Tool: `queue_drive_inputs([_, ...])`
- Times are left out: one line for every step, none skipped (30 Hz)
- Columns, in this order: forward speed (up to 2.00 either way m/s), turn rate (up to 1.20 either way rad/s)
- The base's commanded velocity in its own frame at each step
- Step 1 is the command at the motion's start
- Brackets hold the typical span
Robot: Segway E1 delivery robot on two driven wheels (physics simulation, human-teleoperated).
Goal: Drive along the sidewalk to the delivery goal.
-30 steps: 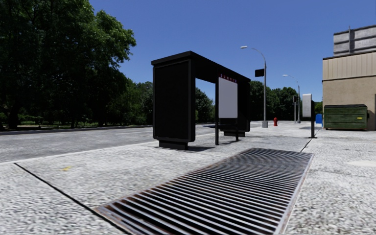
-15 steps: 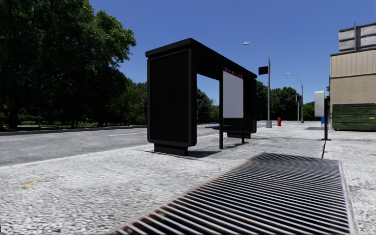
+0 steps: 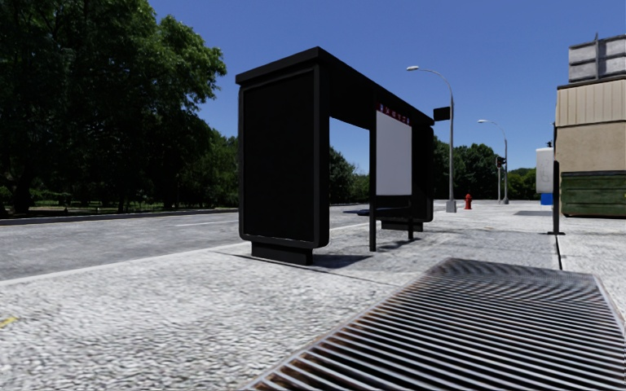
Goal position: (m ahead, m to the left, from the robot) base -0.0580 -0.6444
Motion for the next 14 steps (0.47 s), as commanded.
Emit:
queue_drive_inputs([0.0, 0.0])
queue_drive_inputs([0.0, 0.0])
queue_drive_inputs([0.0, 0.0])
queue_drive_inputs([0.0, 0.0])
queue_drive_inputs([0.0, 0.0])
queue_drive_inputs([0.0, 0.0])
queue_drive_inputs([0.0, 0.0])
queue_drive_inputs([0.0, 0.0])
queue_drive_inputs([0.0, 0.0])
queue_drive_inputs([0.0, 0.0])
queue_drive_inputs([0.0, 0.0])
queue_drive_inputs([0.0, 0.0])
queue_drive_inputs([0.0, 0.0])
queue_drive_inputs([0.0, 0.0])
